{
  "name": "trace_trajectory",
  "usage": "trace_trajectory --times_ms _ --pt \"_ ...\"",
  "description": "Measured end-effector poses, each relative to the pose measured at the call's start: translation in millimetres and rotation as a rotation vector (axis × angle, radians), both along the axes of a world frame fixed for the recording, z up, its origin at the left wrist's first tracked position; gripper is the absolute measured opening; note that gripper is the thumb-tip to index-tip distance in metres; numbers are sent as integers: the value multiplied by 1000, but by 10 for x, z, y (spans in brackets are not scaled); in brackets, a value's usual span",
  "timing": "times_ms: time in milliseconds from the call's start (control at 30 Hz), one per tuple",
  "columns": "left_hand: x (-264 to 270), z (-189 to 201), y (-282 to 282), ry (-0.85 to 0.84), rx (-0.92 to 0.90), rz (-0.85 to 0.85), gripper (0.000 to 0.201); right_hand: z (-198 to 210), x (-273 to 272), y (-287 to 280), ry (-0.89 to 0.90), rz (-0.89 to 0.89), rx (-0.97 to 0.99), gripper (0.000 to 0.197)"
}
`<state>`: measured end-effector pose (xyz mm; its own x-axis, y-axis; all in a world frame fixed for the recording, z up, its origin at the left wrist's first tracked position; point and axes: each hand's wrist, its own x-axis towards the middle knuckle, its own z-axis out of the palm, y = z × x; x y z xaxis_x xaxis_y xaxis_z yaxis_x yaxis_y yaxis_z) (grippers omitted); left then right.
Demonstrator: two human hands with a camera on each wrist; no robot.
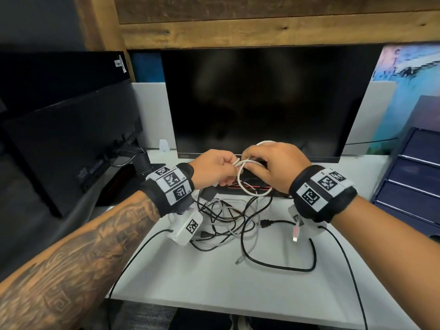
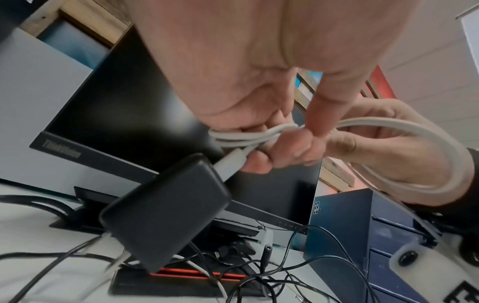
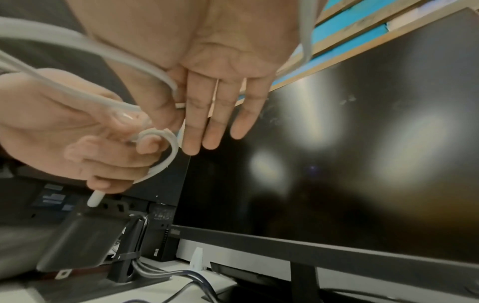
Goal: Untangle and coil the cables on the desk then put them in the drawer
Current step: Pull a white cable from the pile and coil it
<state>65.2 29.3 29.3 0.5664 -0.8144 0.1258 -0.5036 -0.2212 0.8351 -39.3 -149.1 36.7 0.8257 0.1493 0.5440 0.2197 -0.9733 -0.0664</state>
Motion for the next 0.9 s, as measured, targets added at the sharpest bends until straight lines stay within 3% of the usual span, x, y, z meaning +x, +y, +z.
trace_trajectory --times_ms 67,167,267,333,433,600,767,900 --pt "3 9 5 -40 22 -35 22 23 -18 -20 -46 12 25 17" --pt "60 -30 64 -85 26 -4 25 51 -41 -96 -54 58 239 29" --pt "177 -68 176 -65 -33 62 29 -3 6 -264 -14 -18 426 22" --pt "245 -78 232 12 -102 106 32 -68 28 -337 90 -104 424 20" --pt "300 -70 238 161 -234 148 35 -191 26 -324 288 -231 303 35" --pt "328 -81 178 230 -328 256 34 -380 29 -284 449 -140 447 50" --pt "468 -132 196 200 -334 412 34 -249 -59 -217 345 22 611 47" --pt "566 -171 294 207 -334 503 34 -132 -68 -372 243 57 916 47"
